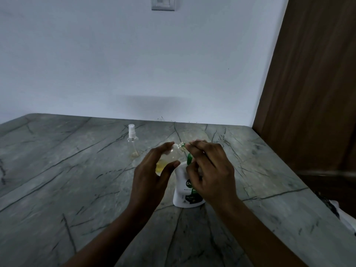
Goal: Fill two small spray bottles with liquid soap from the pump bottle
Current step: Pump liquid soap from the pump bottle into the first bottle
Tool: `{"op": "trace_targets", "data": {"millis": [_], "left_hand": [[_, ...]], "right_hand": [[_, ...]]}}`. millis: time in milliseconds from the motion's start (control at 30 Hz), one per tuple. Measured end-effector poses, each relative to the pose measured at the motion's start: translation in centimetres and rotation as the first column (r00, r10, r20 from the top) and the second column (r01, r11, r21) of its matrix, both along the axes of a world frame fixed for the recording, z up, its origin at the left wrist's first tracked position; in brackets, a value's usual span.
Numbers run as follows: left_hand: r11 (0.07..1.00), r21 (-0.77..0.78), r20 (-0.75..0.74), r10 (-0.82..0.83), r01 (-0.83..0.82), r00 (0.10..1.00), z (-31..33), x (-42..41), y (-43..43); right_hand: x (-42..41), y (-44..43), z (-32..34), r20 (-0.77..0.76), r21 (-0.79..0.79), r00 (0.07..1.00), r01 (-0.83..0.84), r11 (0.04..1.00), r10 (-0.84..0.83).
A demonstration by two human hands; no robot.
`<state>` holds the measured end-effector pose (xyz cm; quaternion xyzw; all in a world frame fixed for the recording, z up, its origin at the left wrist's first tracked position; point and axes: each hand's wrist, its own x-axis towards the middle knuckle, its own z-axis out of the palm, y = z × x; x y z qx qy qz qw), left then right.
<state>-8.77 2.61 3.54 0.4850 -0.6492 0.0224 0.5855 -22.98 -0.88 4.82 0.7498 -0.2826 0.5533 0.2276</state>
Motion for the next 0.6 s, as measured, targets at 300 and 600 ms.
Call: {"op": "trace_targets", "data": {"millis": [300,600], "left_hand": [[0.999,0.032,0.001,-0.008,0.008,1.0,-0.7,0.2,0.0],[1.0,0.023,0.005,-0.012,0.012,1.0,-0.7,0.3,0.0]], "right_hand": [[0.4,-0.1,-1.2,0.048,-0.004,0.998,-0.029,1.0,0.029],[0.2,-0.1,-1.0,0.013,0.019,1.0,-0.013,1.0,0.013]]}}
